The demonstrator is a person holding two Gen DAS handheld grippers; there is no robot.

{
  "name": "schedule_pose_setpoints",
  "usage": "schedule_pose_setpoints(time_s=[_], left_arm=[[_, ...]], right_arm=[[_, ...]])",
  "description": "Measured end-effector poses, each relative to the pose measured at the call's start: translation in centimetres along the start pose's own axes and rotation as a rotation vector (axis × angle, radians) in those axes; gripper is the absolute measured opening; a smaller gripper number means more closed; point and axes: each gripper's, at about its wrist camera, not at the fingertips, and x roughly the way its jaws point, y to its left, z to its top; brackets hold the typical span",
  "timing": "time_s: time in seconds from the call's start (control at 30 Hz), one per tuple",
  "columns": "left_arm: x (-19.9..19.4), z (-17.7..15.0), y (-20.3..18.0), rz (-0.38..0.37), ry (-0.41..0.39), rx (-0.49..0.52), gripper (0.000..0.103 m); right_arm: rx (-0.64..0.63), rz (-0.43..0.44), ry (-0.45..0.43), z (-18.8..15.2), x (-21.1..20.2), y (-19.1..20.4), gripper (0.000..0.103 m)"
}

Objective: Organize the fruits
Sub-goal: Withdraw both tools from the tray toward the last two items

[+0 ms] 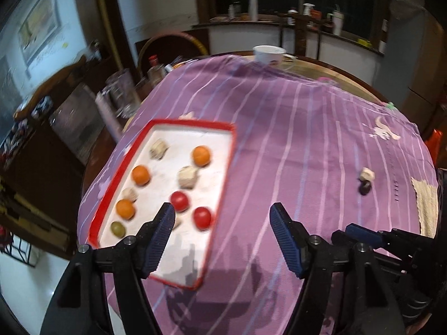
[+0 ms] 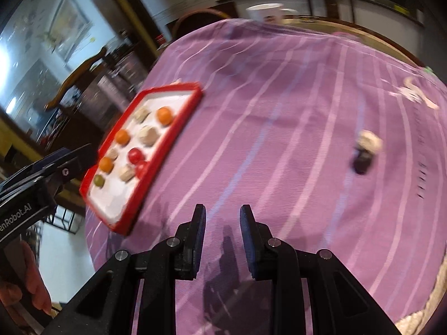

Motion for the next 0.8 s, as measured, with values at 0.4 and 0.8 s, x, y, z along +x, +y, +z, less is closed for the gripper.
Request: schedule_pose_setpoints(time_s=[0.4, 0.8], left_arm=[[-0.8, 0.6, -6.3, -0.020, -0.027, 0.106, 0.071], [0.7, -0.1, -7.7, -0.035, 0.039, 0.070, 0.072]], right_arm=[[0.066, -0.039, -0.035, -0.6, -3.0, -5.5, 0.028], [0.088, -0.042, -0.006, -1.1, -2.6, -7.8, 0.029]])
